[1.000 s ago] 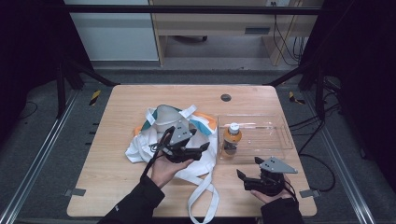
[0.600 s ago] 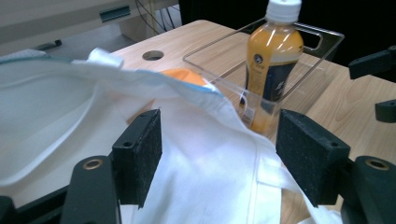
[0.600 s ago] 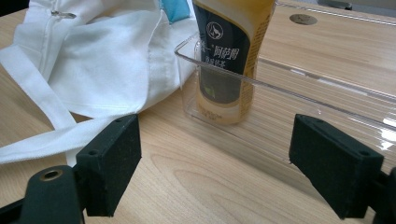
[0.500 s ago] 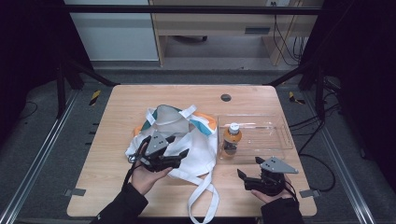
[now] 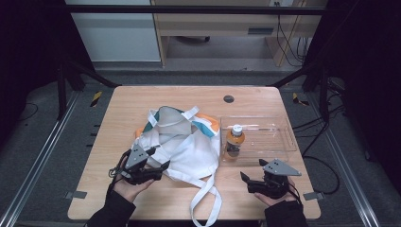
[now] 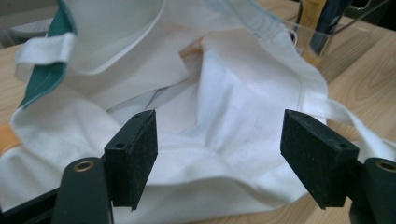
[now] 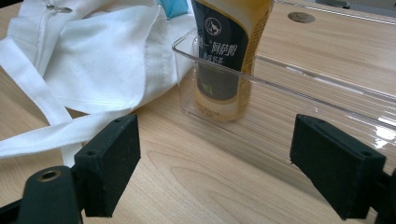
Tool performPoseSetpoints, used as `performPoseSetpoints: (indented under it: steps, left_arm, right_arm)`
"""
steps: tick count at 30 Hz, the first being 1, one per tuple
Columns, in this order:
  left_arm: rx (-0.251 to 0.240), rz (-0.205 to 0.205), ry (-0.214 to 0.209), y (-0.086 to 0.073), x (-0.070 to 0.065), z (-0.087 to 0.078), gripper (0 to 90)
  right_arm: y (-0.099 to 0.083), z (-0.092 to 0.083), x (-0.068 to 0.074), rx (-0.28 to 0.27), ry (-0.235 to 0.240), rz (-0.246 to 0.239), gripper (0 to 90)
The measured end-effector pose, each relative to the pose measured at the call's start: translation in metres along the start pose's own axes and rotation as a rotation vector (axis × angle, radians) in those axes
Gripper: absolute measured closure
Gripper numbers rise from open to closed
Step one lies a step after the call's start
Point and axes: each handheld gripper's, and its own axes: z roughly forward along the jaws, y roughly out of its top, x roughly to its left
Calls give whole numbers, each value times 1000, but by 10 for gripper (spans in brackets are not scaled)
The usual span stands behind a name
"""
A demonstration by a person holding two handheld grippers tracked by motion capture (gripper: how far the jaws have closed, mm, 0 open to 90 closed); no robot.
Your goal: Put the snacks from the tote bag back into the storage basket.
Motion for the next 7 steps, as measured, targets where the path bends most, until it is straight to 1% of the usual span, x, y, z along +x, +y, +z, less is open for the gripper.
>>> performPoseSetpoints:
  steps: [3, 7]
  left_arm:
    - [12, -7, 17, -7, 5, -5, 266]
    - [3, -26, 30, -14, 11, -12, 260]
  right_arm:
    - [0, 0, 0, 5, 0, 3, 160]
    - [-1, 0, -1, 8, -3, 1, 157]
